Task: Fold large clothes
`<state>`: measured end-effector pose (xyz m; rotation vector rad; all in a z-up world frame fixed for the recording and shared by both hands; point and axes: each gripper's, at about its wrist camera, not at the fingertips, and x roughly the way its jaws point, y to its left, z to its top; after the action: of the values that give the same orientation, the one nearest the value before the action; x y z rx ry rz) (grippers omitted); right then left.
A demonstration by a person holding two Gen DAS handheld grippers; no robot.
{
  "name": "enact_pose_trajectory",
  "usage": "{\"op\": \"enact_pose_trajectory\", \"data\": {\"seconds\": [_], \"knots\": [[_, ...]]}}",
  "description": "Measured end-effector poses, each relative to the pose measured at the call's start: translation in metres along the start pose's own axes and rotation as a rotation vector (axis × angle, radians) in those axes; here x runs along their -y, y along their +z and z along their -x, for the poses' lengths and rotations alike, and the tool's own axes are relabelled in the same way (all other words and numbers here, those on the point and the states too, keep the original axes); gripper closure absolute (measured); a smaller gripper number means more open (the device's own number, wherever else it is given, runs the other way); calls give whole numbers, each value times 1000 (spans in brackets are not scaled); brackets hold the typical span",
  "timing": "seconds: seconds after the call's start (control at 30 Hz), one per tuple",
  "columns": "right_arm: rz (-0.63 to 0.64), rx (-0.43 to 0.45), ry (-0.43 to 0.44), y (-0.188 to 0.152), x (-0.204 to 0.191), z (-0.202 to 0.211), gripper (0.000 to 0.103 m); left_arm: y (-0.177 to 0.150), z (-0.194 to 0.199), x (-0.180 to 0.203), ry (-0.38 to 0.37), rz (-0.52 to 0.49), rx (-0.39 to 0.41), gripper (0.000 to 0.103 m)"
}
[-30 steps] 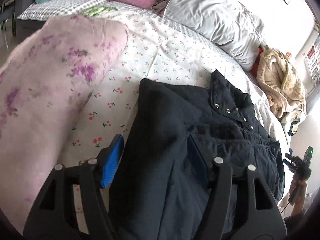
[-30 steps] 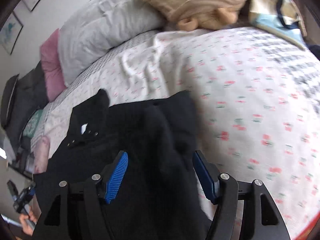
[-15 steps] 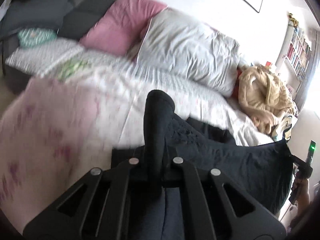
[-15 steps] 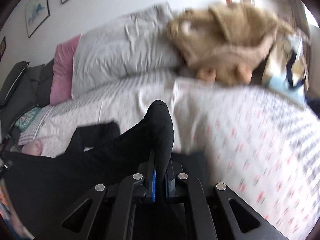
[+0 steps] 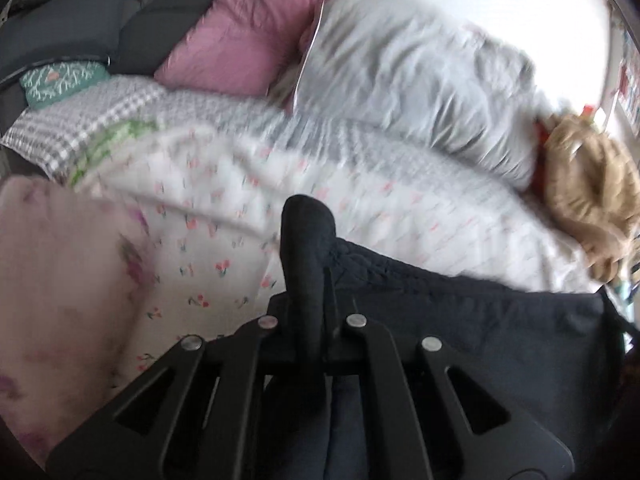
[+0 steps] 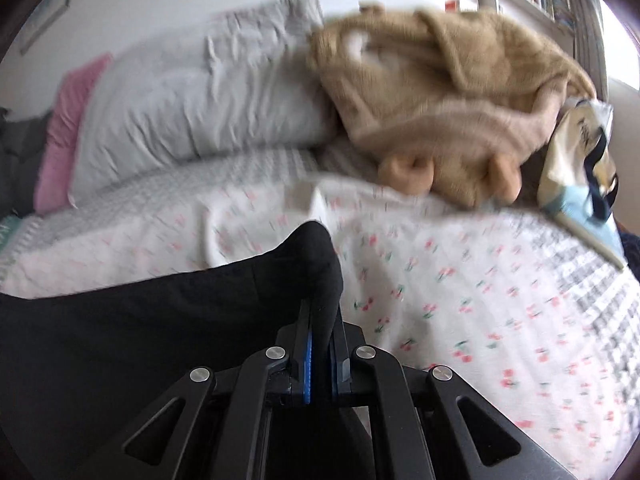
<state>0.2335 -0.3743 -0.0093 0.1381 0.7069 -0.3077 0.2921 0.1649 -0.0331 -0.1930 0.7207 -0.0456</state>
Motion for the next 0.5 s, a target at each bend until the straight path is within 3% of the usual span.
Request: {"op": "enact_pose_trajectory", "data": {"seconds": [0.1, 0.17, 0.2, 0.23, 0.3, 0.33, 0.37, 0.4, 0.47, 0.5], "knots": [[-17, -95, -26, -14, 2, -35, 97, -20, -44, -3, 35, -4, -131, 94], [-25, -140, -42, -18, 3, -46, 94, -24, -56, -6, 59, 15, -193, 84], [-26, -146, -41, -17, 4, -46, 91, -22, -53, -7, 72, 24, -190, 77], [-24, -143, -51, -15, 3, -42, 88, -18, -44, -6, 111, 23, -172, 63], [-22, -103, -53, -9, 1, -27, 87, -12, -21, 2, 163, 8, -97, 47], [-27, -64, -46, -6, -1, -14, 85, -9, -4, 11, 151, -5, -39, 35], [-33, -31, -33, -4, -6, -4, 83, -7, 4, 17, 130, -11, -9, 30], [-36, -4, 5, -1, -18, 8, 77, -6, 11, 28, 101, -14, 9, 24], [-9, 4, 75, 0, -50, 20, 56, -6, 9, 51, 22, -18, -26, 21], [18, 7, 126, -3, -73, 26, 27, -9, 4, 61, -19, -18, -61, 20]]}}
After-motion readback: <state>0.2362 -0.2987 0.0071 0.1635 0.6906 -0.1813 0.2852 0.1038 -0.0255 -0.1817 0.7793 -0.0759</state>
